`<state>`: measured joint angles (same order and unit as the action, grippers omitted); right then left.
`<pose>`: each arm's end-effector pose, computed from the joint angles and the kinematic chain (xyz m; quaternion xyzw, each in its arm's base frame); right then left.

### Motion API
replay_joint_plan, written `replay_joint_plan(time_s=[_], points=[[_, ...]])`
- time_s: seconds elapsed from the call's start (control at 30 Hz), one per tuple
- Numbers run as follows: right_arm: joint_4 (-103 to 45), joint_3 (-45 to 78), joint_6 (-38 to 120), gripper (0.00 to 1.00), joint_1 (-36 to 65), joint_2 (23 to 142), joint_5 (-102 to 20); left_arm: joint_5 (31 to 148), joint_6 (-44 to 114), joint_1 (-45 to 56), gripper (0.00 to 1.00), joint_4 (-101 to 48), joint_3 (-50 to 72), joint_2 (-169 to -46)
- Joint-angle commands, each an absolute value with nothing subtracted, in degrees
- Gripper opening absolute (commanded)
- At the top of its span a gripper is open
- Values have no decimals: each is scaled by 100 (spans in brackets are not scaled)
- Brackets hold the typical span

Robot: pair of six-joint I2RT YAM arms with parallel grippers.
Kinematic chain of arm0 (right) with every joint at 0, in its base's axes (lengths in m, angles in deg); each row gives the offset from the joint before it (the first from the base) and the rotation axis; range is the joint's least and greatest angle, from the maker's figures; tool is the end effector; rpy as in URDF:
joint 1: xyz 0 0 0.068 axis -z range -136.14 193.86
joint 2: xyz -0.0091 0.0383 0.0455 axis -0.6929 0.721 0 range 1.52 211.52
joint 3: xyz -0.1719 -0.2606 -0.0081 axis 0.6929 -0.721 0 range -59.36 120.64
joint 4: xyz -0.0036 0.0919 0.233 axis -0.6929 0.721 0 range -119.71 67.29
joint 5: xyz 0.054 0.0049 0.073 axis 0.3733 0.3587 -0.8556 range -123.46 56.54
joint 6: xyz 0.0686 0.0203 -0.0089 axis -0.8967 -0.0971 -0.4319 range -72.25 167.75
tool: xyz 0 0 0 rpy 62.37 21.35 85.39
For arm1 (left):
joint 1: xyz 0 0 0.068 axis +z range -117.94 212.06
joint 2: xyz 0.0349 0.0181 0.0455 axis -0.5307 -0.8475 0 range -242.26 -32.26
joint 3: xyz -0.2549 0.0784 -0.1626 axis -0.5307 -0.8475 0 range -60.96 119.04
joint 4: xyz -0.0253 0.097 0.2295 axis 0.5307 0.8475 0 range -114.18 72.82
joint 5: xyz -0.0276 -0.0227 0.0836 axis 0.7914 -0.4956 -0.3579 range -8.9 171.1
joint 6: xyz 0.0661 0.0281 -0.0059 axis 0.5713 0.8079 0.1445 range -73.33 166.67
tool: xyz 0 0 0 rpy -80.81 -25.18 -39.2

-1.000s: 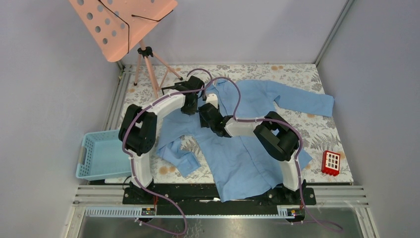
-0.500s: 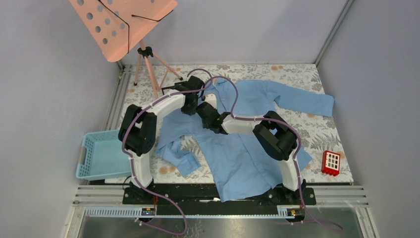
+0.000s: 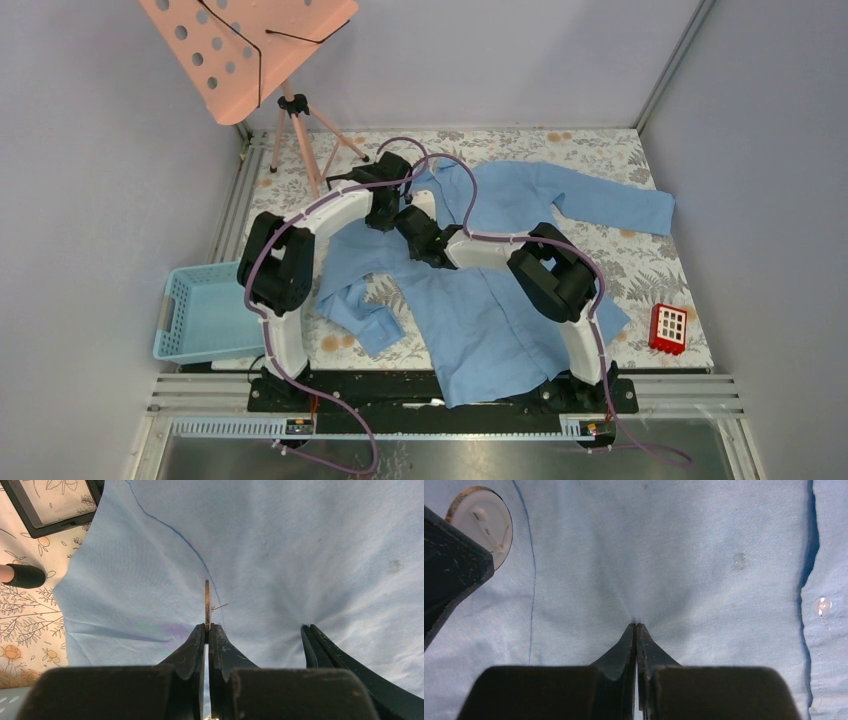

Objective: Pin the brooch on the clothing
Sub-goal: Pin the brooch to the clothes.

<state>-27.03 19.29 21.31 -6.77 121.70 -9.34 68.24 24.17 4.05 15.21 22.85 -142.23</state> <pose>0.3231 0.3553 0.1776 -0.1093 0.8979 0.0865 0.4176 0.3722 -0.1830 0.2305 0.0230 0.9712 0.0092 0.2369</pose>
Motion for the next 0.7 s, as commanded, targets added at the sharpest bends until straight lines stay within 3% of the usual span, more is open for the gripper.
replay_joint_plan(time_s=[0.0,0.67], points=[[-3146,1800,2117,0,-739,11868,-924,6976,2356,421,0,1449,2400,-14067],[-4047,916,1945,0,-729,10973,-798,7252,2294,53,0,1201,2101,-14172]])
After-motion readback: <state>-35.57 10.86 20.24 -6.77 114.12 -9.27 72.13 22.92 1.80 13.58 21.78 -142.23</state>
